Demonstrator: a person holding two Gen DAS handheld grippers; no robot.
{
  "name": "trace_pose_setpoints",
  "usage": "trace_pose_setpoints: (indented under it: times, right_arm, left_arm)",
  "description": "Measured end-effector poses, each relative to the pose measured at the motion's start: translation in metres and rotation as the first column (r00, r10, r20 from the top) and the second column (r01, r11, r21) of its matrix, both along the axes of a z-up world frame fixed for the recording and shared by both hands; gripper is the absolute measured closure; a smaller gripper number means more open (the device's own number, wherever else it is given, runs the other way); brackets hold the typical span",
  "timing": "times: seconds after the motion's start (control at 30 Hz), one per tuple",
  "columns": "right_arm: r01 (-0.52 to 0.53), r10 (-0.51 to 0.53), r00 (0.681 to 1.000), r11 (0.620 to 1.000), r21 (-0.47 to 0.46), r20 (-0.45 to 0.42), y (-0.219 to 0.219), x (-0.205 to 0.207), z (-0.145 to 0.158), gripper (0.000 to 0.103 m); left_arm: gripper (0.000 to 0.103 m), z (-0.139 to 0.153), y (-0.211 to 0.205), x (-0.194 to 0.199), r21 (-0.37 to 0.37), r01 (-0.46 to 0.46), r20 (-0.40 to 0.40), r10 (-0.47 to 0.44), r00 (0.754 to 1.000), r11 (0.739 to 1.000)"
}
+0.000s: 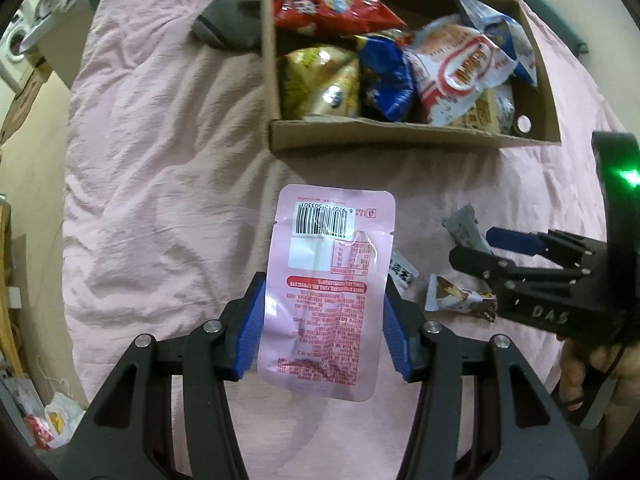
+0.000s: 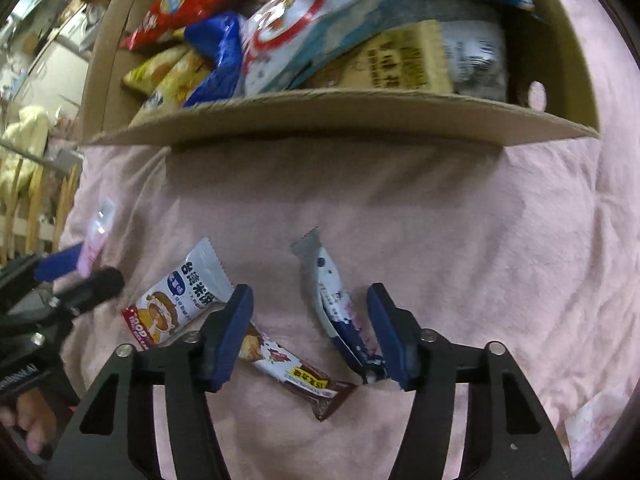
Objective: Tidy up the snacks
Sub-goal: 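Grasp the pink packet with the left tool while the right tool grasps the white-blue bar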
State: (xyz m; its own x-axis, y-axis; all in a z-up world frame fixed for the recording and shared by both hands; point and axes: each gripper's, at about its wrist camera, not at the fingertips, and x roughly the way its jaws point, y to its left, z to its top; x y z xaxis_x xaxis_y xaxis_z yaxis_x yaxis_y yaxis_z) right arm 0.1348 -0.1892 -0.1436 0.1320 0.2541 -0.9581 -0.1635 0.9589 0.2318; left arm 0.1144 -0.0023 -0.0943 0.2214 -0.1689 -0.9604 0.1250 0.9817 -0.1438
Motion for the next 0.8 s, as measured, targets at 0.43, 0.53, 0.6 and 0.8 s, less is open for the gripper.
trace_pose_setpoints:
  times: [0.43, 0.53, 0.6, 0.8]
  right_arm:
    - [-0.022, 0.026, 0.996, 0.999, -0.047, 0.081, 0.003, -0.006, 0.008, 0.086]
    - [-0.004, 0.006, 0.997, 1.0, -0.018, 0.083, -0.004, -0.007, 0.014, 0.086]
    - [-0.007, 0.008, 0.996, 1.0, -0.012, 0.087, -0.009, -0.007, 0.016, 0.086]
    - [-0.005, 0.005, 0.996, 1.0, 0.01, 0.094, -0.024, -0.009, 0.021, 0.086]
  left_arm:
    - [0.054, 0.003, -0.004, -0.005, 0.033, -0.027, 0.049, 0.026, 0.998, 0.999]
    - [0.054, 0.003, -0.001, -0.008, 0.032, -0.041, 0.054, 0.039, 0.998, 0.999]
    - [0.054, 0.001, 0.0, -0.009, 0.036, -0.046, 0.05, 0.044, 0.998, 0.998]
    - [0.054, -0.002, -0.002, -0.012, 0.058, -0.051, 0.058, 0.048, 0.997, 0.997]
